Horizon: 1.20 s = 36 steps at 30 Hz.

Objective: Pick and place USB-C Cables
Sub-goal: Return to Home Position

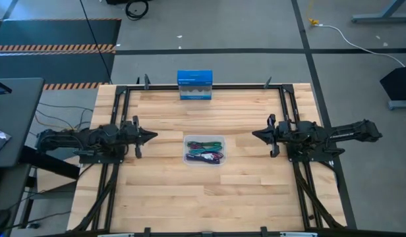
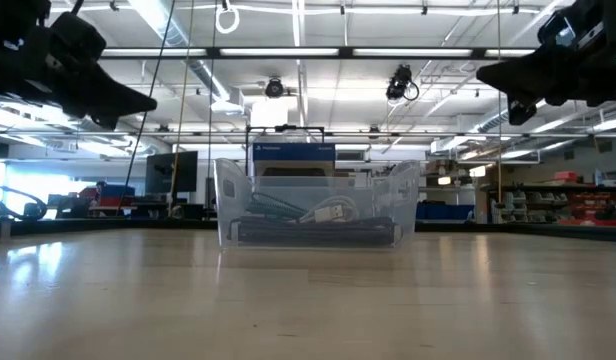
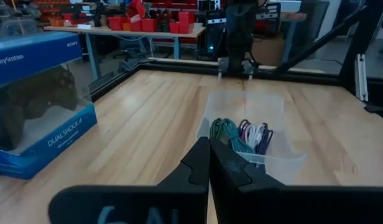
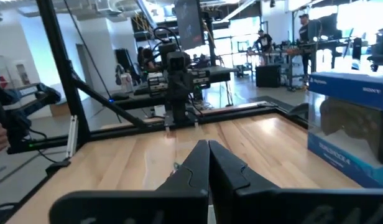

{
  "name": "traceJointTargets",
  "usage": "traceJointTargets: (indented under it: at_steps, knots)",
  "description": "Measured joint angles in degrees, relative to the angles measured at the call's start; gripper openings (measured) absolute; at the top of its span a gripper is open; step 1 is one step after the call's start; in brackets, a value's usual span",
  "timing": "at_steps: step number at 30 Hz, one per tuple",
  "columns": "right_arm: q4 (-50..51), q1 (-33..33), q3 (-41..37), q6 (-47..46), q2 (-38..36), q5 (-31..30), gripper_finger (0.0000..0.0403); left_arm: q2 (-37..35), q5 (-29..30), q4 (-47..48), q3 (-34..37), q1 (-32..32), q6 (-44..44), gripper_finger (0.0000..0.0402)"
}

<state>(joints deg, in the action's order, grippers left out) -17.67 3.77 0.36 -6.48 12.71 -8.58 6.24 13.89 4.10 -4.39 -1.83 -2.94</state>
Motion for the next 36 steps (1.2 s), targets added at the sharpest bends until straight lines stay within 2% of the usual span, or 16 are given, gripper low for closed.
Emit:
traceJointTargets:
  at_steps: [6, 10, 17, 36]
  knots:
    - [-0.33, -0.04, 0.00, 0.50, 0.00, -3.53, 0.0004, 0.25, 0.02, 0.35, 0.45, 0.00, 0.87, 0.0007]
    - [-0.33, -0.04, 0.00, 0.48, 0.00, -3.76, 0.0005, 0.27, 0.01, 0.24, 0.45, 0.00, 0.55, 0.0007]
    - [-0.35, -0.04, 0.00, 0.26, 0.00, -3.76, 0.0014, 0.51, -0.01, 0.16, 0.45, 0.00, -8.49, 0.0007]
    - [-0.39, -0.04, 0.00, 0.24, 0.00, -3.73, 0.0013, 0.51, -0.02, 0.15, 0.45, 0.00, -8.39, 0.0007]
